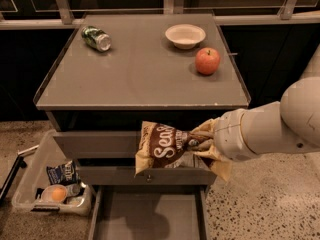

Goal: Place brown chip bag into bottom drawer

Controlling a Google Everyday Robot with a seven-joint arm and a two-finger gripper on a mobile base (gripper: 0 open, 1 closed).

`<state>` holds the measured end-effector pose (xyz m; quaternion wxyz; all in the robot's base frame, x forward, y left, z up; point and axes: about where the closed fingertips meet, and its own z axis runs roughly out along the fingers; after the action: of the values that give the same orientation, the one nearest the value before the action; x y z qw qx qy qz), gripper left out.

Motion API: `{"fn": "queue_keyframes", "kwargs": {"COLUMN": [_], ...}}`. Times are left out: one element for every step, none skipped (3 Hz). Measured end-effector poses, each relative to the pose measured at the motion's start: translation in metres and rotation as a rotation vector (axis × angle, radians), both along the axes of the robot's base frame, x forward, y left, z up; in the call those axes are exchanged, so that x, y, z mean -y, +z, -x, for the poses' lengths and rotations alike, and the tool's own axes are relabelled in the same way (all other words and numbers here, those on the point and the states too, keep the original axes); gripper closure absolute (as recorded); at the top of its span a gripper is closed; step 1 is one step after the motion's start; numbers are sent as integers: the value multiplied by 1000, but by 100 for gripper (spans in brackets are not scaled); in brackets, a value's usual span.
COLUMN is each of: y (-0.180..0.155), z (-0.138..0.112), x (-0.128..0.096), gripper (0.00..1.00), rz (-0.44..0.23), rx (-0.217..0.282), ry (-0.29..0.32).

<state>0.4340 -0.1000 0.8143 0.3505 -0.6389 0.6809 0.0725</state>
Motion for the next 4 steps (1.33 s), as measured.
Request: {"fn": "queue_keyframes", "kwargs": {"y": [-10,-51,-98,-130], "z": [2,14,25,30], "x": [-5,-9,-8,-7], "gripper": [100,100,100,100], "rz": [-17,-88,-162,-236], "rx": [-12,-54,-69,-56], "ry": [-1,-39,-88,-108]}}
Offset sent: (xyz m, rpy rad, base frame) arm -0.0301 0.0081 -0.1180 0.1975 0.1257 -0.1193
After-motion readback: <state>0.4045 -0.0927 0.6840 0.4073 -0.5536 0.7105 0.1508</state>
